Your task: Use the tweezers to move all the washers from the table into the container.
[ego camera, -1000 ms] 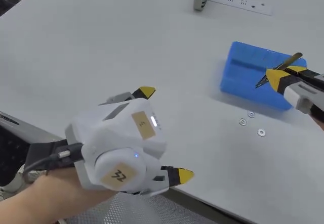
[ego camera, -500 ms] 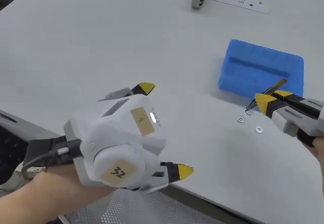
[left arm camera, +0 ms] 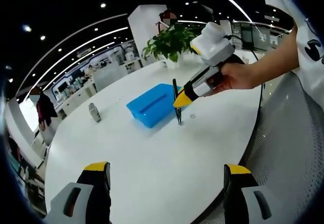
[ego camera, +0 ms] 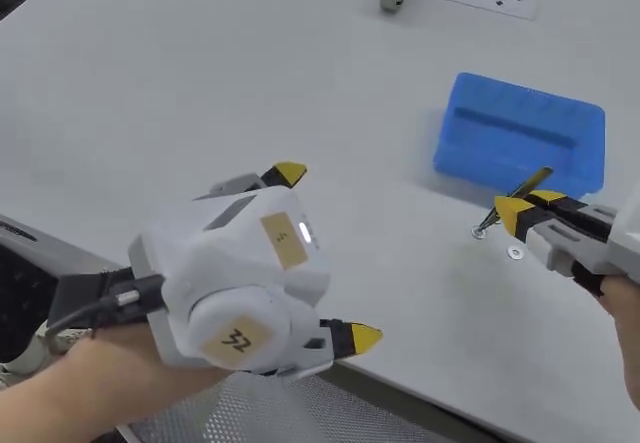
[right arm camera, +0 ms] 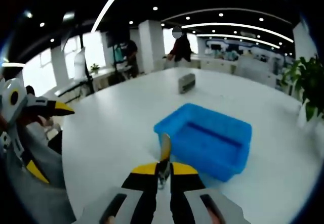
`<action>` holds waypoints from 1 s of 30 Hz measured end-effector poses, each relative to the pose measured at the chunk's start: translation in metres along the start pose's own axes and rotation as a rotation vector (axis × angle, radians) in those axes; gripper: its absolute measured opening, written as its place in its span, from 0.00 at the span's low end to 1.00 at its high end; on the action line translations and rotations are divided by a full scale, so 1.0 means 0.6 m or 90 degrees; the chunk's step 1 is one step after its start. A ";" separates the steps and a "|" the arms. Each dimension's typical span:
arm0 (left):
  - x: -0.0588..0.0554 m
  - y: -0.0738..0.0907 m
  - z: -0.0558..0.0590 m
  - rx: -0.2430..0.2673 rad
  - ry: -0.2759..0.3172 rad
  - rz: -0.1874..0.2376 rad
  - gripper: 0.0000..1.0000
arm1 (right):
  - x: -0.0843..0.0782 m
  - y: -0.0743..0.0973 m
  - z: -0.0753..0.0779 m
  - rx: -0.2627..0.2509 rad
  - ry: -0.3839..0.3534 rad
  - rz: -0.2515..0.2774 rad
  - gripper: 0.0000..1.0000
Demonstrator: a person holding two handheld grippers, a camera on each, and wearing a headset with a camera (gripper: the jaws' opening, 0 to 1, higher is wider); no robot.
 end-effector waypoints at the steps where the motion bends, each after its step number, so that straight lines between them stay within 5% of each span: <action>1: 0.000 0.000 0.000 0.000 -0.001 -0.001 0.95 | 0.000 0.000 0.000 -0.002 0.003 0.001 0.05; 14: 0.000 0.001 0.002 0.000 -0.003 -0.001 0.94 | 0.011 0.009 -0.016 -0.008 0.036 -0.015 0.03; 30: 0.000 0.002 0.000 0.002 -0.001 -0.001 0.94 | 0.061 0.045 -0.021 0.009 0.038 0.037 0.03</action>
Point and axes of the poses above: the centre of the closed fingertips' face, and the gripper's own axes: y roughly backward along the fingers, z roughly to its right, x roughly out of its top, the point moved 10 cm from there along y, roughly backward along the fingers, and after that the axes turned 13 degrees about -z, right-handed, at the moved point
